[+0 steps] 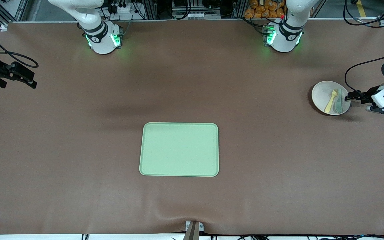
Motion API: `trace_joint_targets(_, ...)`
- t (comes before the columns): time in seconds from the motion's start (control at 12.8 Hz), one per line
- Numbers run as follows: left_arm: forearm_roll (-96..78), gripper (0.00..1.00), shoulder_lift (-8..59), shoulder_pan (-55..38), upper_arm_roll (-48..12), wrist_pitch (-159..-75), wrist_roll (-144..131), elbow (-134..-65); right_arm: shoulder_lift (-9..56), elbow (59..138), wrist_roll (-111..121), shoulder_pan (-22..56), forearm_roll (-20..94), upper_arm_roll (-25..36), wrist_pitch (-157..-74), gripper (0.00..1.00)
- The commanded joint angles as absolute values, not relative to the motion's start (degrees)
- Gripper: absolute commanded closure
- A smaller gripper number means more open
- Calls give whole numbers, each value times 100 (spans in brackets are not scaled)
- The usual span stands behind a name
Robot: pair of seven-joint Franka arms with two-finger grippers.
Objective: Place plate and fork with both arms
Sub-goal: 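Move the left gripper down to the rim of the white plate, then close the left gripper on the plate rim and lift it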
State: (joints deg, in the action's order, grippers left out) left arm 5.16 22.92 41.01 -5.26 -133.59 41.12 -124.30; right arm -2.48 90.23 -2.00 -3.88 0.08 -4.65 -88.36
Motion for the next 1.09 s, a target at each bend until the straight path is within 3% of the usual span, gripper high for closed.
trace_joint_targets(0.0, 589, 0, 2390, 4157, -589, -13430, 4184, -12402, -220, 8947, -132, -527, 35, -563, -8763, 0)
trace_joint_targets(0.55, 598, 3, 2452, 4148, -598, -13430, 4456, -12375, -220, 8947, -132, -536, 35, -563, -8763, 0)
trace_joint_targets(0.7, 589, 26, 2443, 4148, -606, -13430, 4456, -12375, -220, 8947, -132, -536, 35, -563, -8771, 0)
trace_joint_targets(0.86, 589, 100, 2443, 4122, -624, -13430, 4456, -12375, -220, 8939, -132, -536, 35, -563, -8771, 0)
trace_joint_targets(1.02, 598, 100, 2443, 4104, -720, -13430, 4465, -12375, -220, 8947, -123, -536, 35, -563, -8771, 0)
